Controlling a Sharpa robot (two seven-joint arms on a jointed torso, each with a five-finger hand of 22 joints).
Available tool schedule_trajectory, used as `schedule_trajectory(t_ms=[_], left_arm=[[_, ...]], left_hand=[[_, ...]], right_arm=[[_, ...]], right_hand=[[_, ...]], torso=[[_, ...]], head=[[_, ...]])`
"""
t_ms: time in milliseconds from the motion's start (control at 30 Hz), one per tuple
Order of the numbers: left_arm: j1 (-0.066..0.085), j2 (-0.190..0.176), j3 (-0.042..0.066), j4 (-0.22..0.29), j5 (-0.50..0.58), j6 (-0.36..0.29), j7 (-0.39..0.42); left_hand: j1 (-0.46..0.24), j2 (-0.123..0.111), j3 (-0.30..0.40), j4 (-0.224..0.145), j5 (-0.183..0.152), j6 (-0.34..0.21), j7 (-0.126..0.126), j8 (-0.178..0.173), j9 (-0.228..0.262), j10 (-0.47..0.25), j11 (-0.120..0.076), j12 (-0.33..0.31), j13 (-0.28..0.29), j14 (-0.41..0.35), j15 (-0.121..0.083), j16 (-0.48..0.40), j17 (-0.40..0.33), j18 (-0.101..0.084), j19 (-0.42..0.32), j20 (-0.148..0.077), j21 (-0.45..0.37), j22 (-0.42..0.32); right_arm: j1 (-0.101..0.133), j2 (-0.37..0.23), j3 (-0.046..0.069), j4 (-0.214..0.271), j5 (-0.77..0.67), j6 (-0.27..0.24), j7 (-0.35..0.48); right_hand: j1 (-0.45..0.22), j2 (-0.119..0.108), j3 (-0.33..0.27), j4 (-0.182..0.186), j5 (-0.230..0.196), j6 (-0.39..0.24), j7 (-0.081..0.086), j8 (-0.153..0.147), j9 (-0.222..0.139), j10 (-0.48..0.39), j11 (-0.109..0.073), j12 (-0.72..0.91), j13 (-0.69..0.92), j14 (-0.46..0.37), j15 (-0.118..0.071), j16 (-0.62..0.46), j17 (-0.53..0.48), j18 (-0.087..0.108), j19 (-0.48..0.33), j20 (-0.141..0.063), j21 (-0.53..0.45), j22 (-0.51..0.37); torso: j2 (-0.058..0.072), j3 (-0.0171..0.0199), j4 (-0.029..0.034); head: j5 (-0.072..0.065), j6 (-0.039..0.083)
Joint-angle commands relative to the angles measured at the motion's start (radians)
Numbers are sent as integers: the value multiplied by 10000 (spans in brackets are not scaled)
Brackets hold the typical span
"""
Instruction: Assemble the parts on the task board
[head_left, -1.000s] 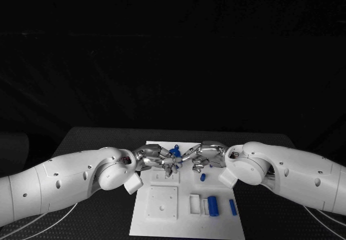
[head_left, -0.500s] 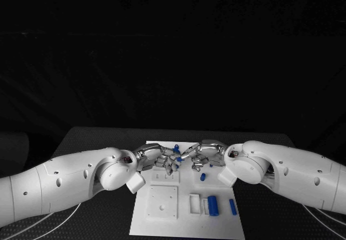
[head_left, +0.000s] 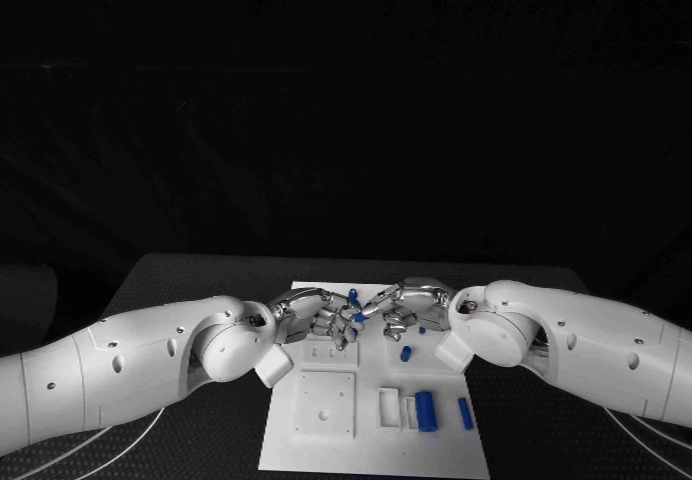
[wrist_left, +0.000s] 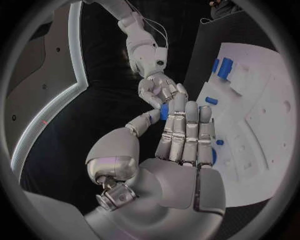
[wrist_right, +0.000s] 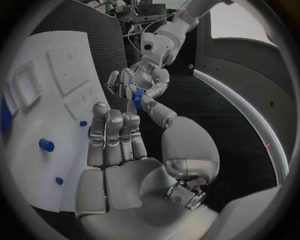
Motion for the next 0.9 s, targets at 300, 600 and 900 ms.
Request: schedule_trajectory(t_ms=[300, 600, 900], left_arm=[[70, 127, 82, 246, -55, -127, 674], [70, 131, 82, 298, -1188, -1161, 586], [105, 104, 84, 189, -2190, -1717, -269]], left_hand=[[284, -164, 696, -452, -190, 201, -143, -22, 51, 195, -191, 26, 43, -34, 0, 76, 18, 74, -86, -326, 164, 170], [410, -284, 628, -468, 392, 571, -289, 149, 205, 582, -331, 191, 150, 244, -115, 283, 84, 134, 136, -415, 378, 168], [352, -461, 616, -460, 1085, 969, -472, 324, 495, 1019, -517, 383, 296, 551, -359, 628, 187, 159, 420, -634, 699, 153]], right_arm=[[-76, 87, -65, -45, -235, 56, -225], [-76, 44, -68, -120, -203, -529, 0], [-73, -115, -65, -497, -120, -1573, 690]], right_hand=[[-24, 99, 62, 8, 32, 161, 117, -79, 7, -78, 31, -5, 18, -36, -34, 59, -30, 138, -73, 20, 39, 114], [-1259, -750, -827, 142, 344, -1002, 573, -766, -221, -893, 548, -848, -333, -811, 374, -521, -384, 15, -954, 323, -478, -71], [-2312, -773, -3484, -12, 1894, -2272, 1153, -1380, -486, -1928, 1054, -1966, -1383, -2019, 1058, -1436, -1402, -108, -2413, 821, -1508, -464]], torso=[[0, -3, 3], [-3, 3, -8], [-6, 16, -4]], head=[[-9, -12], [10, -21], [56, -1]])
